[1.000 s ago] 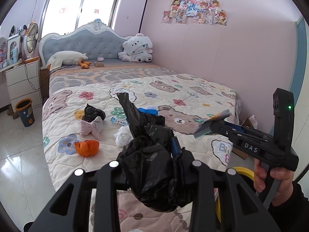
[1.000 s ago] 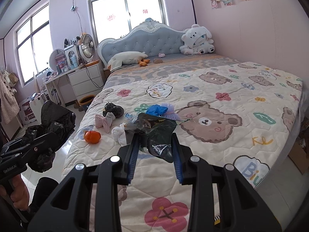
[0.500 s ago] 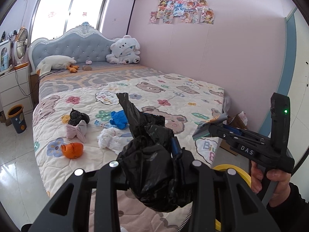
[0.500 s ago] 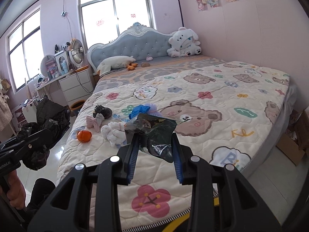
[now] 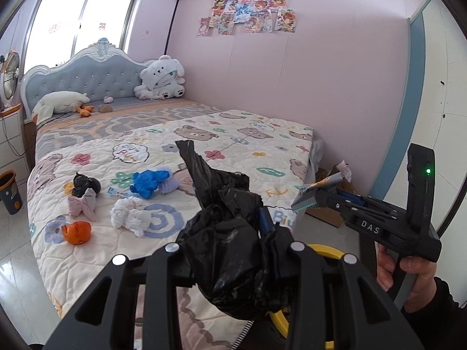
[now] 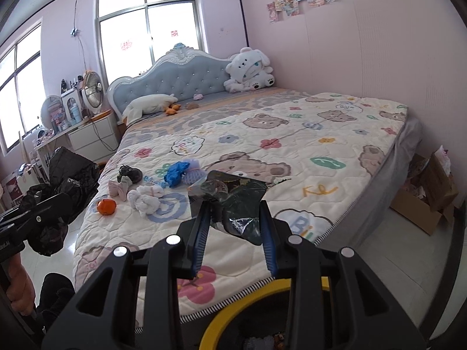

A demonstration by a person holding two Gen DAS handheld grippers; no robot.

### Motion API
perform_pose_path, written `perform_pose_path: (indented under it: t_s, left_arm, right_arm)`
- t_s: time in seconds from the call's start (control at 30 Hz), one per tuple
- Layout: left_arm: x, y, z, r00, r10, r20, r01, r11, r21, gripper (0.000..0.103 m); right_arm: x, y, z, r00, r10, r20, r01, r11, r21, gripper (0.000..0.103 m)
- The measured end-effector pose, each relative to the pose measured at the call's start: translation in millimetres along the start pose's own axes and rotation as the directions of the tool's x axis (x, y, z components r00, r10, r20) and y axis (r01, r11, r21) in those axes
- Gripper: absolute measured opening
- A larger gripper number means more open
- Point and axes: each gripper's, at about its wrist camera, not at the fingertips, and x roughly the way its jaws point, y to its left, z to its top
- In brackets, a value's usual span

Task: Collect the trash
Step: 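Carry the black bag and clear wrapper in both grippers to the bin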

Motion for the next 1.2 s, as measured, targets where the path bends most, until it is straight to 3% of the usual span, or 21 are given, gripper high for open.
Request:
perform_pose_path:
  t_s: [0.83, 1.2]
  left_arm:
    - [35, -72, -34, 0.983, -0.122, -0.14, 0.134, 0.988, 0.08, 0.032]
    - [65, -91, -66, 0.941, -0.163, -0.297, 0.194, 0.978, 0.075, 0.032]
  right_arm:
    - [-55, -77, -47, 0.99, -0.137, -0.036, 0.14, 0.985, 0.103, 0.033]
    - [-49, -97, -73, 0.98, -0.161, -0.114, 0.176, 0.974, 0.141, 0.034]
